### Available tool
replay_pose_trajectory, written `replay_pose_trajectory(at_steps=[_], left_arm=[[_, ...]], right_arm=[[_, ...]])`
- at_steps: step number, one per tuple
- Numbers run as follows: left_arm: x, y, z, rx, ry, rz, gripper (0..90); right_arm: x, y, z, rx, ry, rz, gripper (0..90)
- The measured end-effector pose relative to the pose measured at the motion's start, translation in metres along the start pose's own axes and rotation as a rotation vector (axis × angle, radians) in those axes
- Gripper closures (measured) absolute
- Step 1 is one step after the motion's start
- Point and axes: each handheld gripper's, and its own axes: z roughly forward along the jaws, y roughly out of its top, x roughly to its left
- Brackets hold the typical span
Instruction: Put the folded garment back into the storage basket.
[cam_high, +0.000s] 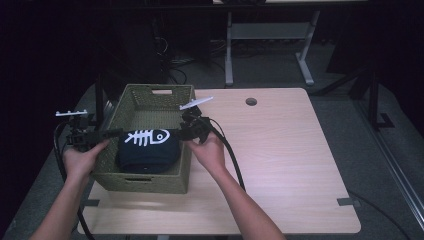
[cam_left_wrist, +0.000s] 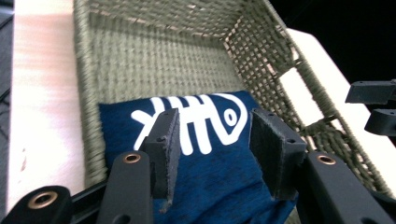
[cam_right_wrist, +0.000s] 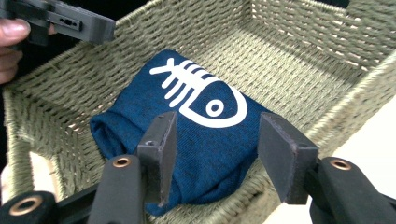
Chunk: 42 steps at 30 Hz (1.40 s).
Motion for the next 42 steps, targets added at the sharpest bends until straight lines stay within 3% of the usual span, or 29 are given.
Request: replay_pose_trajectory(at_steps=[11, 34, 42], left_arm=[[-0.022, 0.001, 0.002, -0.028, -0.045, 0.041, 51.3], [-0.068, 0.006, 0.020, -0.027, -0.133, 0.123, 44.4], [-0.077, 0.006, 0.024, -0.028, -0.135, 0.133, 38.8]], right_arm=[[-0.018, -0.003, -0.036, -0.046, 0.003, 0.006, 41.2], [-0.047, -0.017, -0.080, -0.071, -0.019, 0.023, 33.0], [-0.058, -0.025, -0.096, -0.082, -0.036, 0.039, 31.3]])
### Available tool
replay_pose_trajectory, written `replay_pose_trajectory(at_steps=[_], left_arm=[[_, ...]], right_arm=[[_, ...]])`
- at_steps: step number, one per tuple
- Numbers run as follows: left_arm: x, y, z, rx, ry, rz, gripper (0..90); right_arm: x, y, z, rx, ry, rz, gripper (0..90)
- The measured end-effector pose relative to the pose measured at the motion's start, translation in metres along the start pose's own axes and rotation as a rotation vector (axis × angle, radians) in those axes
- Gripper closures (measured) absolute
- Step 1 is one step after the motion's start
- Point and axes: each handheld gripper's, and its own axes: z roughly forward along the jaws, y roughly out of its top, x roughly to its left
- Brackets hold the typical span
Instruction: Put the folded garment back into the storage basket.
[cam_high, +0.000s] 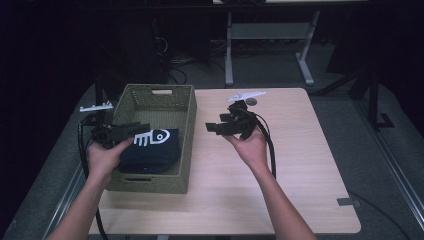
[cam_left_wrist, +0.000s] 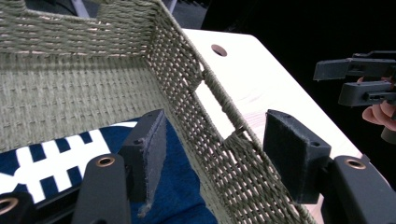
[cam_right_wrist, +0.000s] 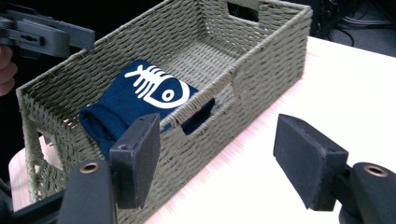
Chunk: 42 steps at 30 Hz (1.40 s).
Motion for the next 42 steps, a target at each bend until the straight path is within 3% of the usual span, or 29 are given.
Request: replay_pose_trajectory(at_steps=[27, 42], left_arm=[[-0.056, 0.005, 0.035, 0.012, -0.094, 0.079, 29.7], [-0.075, 0.004, 0.058, 0.037, -0.139, 0.101, 27.8]], right_arm=[[-0.034, -0.024, -0.050, -0.001, -0.075, 0.058, 26.8], [-0.052, -0.045, -0.077, -0.007, -0.111, 0.086, 26.0]])
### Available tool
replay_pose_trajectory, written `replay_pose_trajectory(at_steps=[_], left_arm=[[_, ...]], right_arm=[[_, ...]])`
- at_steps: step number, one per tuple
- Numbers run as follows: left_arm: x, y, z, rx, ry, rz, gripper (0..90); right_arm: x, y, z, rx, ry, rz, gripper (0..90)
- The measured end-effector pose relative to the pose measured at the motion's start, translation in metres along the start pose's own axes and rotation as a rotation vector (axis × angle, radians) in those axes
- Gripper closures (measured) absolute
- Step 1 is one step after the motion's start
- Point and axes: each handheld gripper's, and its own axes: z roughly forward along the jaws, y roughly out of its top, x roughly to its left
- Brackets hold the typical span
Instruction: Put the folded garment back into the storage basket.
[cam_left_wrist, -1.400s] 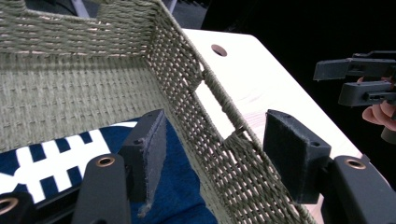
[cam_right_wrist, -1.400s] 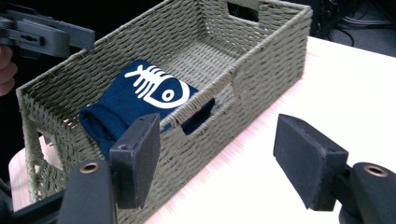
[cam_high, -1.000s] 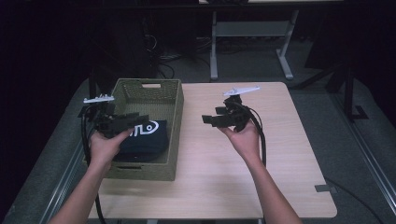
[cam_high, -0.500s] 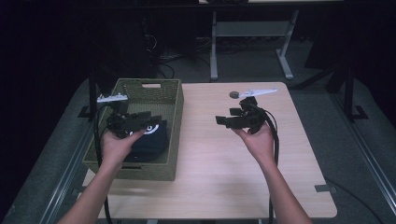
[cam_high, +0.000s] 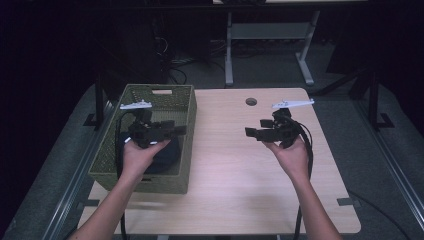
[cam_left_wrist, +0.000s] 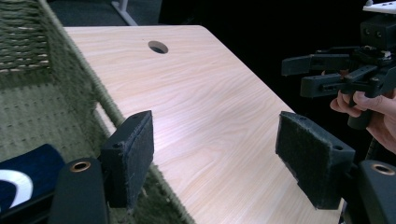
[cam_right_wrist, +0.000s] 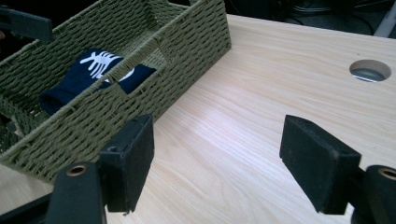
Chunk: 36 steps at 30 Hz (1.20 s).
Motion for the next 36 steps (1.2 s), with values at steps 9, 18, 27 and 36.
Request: replay_pose_trajectory(at_steps=[9, 18, 27, 36], left_arm=[[-0.017, 0.004, 0.015, 0.001, -0.037, 0.017, 27.9], [-0.037, 0.003, 0.042, 0.033, -0.063, 0.040, 27.9], [-0.056, 0.002, 0.060, 0.033, -0.096, 0.053, 26.9], [-0.074, -0.006, 0.079, 0.069, -0.114, 0.085, 25.3]], right_arm=[[-0.014, -0.008, -0.018, -0.024, -0.035, 0.014, 26.3], [-0.038, -0.027, -0.037, -0.043, -0.063, 0.057, 25.8], [-0.054, -0.047, -0.055, -0.025, -0.099, 0.082, 25.7], [-0.068, -0.073, -0.081, -0.041, -0.157, 0.103, 25.3]])
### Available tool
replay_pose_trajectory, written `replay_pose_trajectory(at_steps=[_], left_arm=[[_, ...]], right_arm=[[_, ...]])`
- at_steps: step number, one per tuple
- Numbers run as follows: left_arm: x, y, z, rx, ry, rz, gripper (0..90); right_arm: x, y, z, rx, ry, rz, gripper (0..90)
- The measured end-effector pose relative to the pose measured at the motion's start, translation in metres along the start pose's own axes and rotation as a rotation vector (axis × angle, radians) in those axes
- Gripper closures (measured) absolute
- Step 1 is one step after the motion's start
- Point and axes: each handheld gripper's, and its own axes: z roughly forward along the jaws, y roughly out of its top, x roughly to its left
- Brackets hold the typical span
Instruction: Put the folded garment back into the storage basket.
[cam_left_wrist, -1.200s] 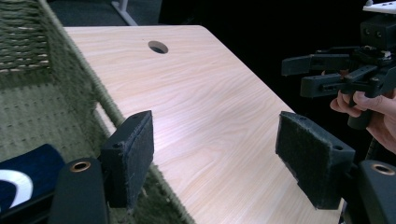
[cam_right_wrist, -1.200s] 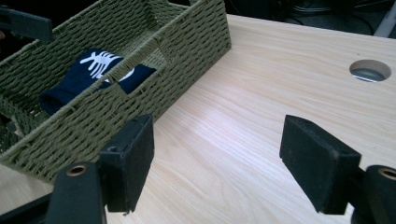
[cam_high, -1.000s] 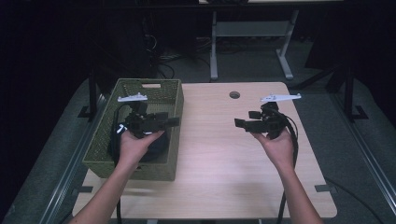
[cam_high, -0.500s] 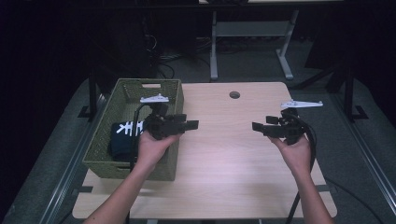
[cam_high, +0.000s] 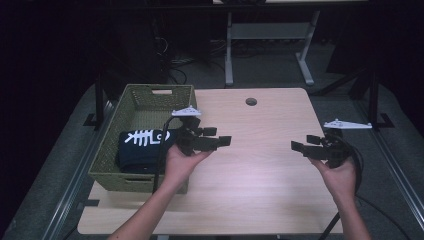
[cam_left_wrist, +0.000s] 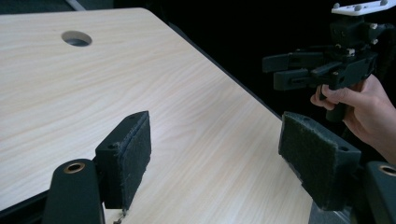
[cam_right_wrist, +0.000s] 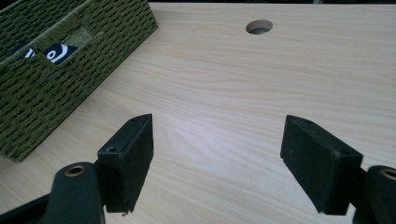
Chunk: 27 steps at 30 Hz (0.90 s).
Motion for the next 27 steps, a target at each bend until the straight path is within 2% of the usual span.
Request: replay_pose_trajectory(at_steps=[6, 13, 14, 18, 22, 23, 27], left_arm=[[-0.009, -0.006, 0.013, 0.024, 0.000, 0.025, 25.0], [-0.021, -0.014, 0.021, 0.026, -0.030, 0.018, 25.0], [-0.025, -0.018, 0.024, 0.031, -0.053, 0.010, 24.8], [-0.032, -0.024, 0.027, 0.042, -0.051, 0.026, 24.6], [-0.039, -0.034, 0.033, 0.055, -0.068, 0.037, 23.8], [-0.040, -0.037, 0.035, 0.056, -0.076, 0.037, 23.5], [-0.047, -0.048, 0.044, 0.080, -0.098, 0.048, 23.1]], right_arm=[[-0.008, -0.012, -0.011, -0.009, -0.021, 0.012, 24.7], [-0.010, -0.026, -0.025, -0.029, -0.035, 0.019, 24.6], [-0.011, -0.032, -0.030, -0.027, -0.037, 0.018, 24.7], [-0.013, -0.041, -0.038, -0.036, -0.046, 0.021, 24.0], [-0.013, -0.049, -0.044, -0.036, -0.057, 0.010, 23.9], [-0.014, -0.056, -0.049, -0.036, -0.061, 0.007, 23.3], [-0.015, -0.065, -0.054, -0.046, -0.051, 0.020, 22.8]])
